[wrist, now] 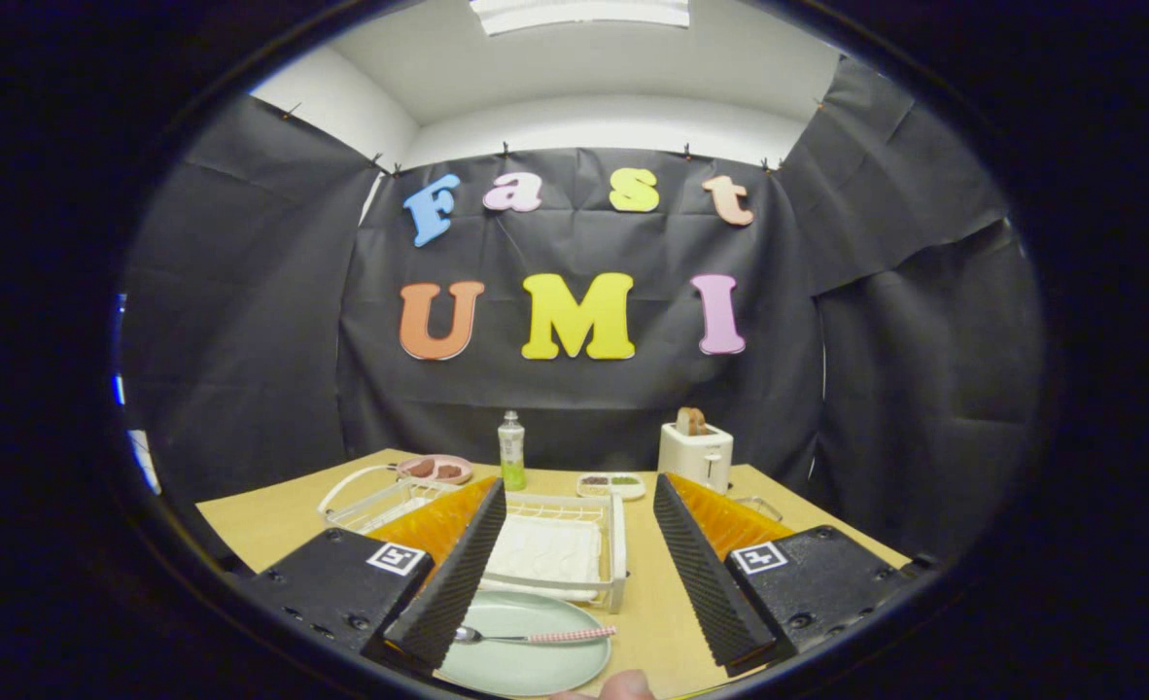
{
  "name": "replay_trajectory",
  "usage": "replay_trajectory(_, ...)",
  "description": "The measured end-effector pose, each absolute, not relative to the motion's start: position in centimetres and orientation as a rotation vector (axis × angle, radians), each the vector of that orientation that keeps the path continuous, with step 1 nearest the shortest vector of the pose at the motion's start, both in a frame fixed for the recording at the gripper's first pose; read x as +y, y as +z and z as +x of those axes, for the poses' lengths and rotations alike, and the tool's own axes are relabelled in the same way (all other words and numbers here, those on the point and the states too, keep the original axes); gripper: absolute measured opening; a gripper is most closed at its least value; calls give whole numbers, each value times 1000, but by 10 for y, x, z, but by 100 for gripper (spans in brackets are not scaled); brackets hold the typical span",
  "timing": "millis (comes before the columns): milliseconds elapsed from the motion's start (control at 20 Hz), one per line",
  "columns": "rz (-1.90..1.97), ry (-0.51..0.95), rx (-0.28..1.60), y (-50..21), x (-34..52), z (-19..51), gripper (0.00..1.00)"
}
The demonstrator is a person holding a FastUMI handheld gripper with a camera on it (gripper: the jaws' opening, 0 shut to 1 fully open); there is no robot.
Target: Take the plate from the dish rack, then take the spoon from the basket and place it into the plate.
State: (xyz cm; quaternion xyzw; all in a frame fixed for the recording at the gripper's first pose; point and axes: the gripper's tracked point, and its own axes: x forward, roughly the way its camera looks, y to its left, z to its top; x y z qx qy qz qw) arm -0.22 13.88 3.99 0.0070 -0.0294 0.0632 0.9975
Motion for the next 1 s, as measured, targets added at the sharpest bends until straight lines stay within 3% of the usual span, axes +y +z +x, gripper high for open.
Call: replay_trajectory(1000,39,180,-97,22,80,-61,99)
